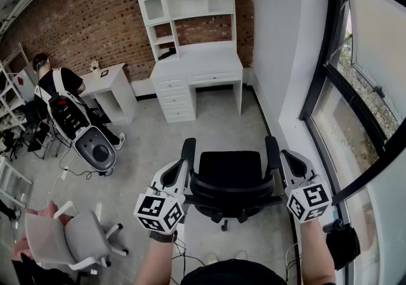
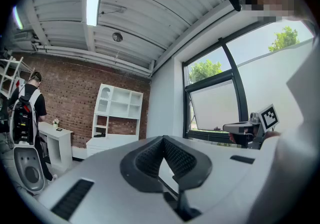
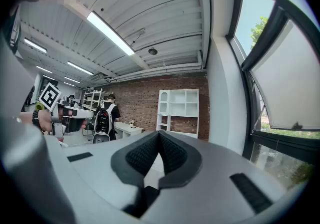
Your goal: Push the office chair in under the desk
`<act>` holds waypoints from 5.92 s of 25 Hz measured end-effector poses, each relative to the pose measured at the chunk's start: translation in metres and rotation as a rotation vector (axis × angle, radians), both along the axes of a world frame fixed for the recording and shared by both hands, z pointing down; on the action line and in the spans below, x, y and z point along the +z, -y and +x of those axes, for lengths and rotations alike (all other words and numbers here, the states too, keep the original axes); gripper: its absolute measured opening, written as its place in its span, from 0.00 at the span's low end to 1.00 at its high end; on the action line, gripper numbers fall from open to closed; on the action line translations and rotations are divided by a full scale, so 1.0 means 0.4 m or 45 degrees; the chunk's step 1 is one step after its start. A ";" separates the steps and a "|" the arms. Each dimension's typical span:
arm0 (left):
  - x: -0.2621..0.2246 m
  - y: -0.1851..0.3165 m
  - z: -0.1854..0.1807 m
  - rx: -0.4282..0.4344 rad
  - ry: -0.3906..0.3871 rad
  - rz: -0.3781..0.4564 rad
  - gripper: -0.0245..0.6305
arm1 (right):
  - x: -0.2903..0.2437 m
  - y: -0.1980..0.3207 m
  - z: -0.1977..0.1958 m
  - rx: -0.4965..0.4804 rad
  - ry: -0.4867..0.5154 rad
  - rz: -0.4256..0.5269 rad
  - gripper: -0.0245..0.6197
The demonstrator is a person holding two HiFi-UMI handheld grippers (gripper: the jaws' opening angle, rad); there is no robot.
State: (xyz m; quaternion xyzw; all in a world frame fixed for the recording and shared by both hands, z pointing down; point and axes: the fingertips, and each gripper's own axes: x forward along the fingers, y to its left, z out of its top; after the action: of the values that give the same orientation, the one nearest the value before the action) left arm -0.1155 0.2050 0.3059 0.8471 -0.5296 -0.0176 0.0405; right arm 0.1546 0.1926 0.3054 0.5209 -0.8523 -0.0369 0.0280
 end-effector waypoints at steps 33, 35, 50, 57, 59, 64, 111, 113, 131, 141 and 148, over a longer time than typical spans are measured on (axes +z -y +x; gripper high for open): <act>0.203 -0.072 -0.041 0.230 0.086 -0.067 0.05 | 0.148 -0.111 -0.006 -0.096 0.056 -0.117 0.05; 0.222 -0.086 -0.044 0.257 0.102 -0.067 0.05 | 0.172 -0.128 -0.007 -0.107 0.041 -0.135 0.05; 0.390 -0.142 -0.029 0.389 0.303 -0.143 0.05 | 0.354 -0.210 -0.028 -0.245 -0.136 -0.278 0.05; 0.471 -0.164 -0.014 0.496 0.502 -0.213 0.17 | 0.420 -0.218 -0.023 -0.306 -0.275 -0.329 0.12; 0.501 -0.168 -0.018 0.522 0.588 -0.248 0.20 | 0.442 -0.221 -0.018 -0.322 -0.349 -0.337 0.15; 0.580 -0.174 -0.037 0.598 0.879 -0.308 0.23 | 0.508 -0.232 -0.022 -0.403 -0.534 -0.386 0.26; 0.822 -0.118 -0.059 0.842 1.680 -0.454 0.35 | 0.886 -0.169 0.059 -0.657 -1.609 -0.554 0.31; 0.824 -0.115 -0.049 0.838 1.685 -0.454 0.35 | 0.902 -0.166 0.068 -0.677 -1.671 -0.504 0.21; 0.838 -0.082 -0.056 0.737 1.764 -0.494 0.33 | 0.916 -0.122 0.063 -0.683 -1.688 -0.395 0.15; 0.836 0.012 -0.064 0.695 1.764 -0.551 0.33 | 0.914 -0.012 0.055 -0.675 -1.690 -0.347 0.15; 0.834 0.111 -0.088 0.689 1.766 -0.557 0.33 | 0.911 0.091 0.031 -0.671 -1.696 -0.344 0.15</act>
State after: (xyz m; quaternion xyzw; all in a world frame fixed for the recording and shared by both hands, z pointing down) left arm -0.1507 0.1606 0.6397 0.7371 -0.2000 0.6321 -0.1311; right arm 0.1672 0.1562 0.6698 0.1576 -0.7488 -0.2461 0.5949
